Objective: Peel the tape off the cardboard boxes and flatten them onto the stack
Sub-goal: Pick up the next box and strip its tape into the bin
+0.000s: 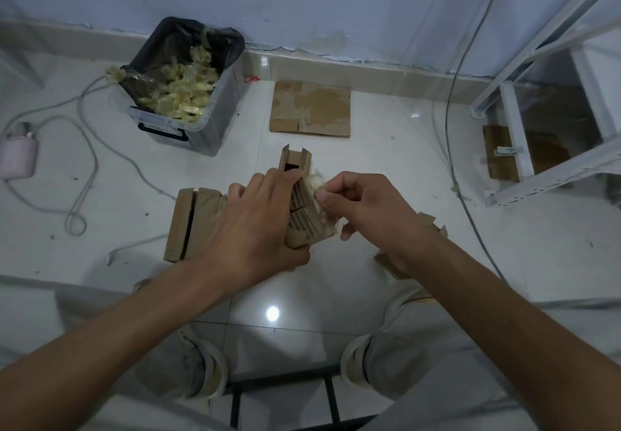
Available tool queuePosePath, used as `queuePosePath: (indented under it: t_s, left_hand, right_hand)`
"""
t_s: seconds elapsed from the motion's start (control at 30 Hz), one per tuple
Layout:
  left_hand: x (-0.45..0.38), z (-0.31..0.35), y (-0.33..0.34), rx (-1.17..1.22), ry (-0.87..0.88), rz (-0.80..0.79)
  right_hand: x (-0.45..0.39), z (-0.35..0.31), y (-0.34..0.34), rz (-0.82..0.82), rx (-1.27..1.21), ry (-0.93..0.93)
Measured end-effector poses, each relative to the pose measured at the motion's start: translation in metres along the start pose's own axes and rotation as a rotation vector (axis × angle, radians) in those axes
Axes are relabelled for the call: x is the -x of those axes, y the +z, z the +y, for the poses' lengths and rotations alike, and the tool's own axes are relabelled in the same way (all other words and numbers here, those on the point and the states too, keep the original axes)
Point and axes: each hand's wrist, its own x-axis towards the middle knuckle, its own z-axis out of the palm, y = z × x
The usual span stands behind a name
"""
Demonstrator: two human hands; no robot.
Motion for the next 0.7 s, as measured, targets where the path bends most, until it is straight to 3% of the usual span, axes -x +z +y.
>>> queuePosePath:
  t_s: [0.17, 0.27, 0.33, 0.7]
  left_hand:
    - [-0.004, 0.001, -0.009, -0.025, 0.047, 0.051]
    - [-0.002, 0.003, -0.01, -0.044, 0.059, 0.052]
    - [-0.002, 0.003, -0.01, -0.037, 0.06, 0.056]
    - [-0.005, -0.007, -0.021, -0.042, 0.033, 0.07]
  right_hand:
    - [0.0, 0.0, -0.008, -0.005, -0.059, 0.046]
    - [-0.002, 0.005, -0.006, 0.109, 0.359, -0.086]
    - [-0.002, 0.006, -0.006, 0.159, 0.449, -0.112]
    - [0.001, 0.0, -0.011, -0.026, -0.082, -0.084]
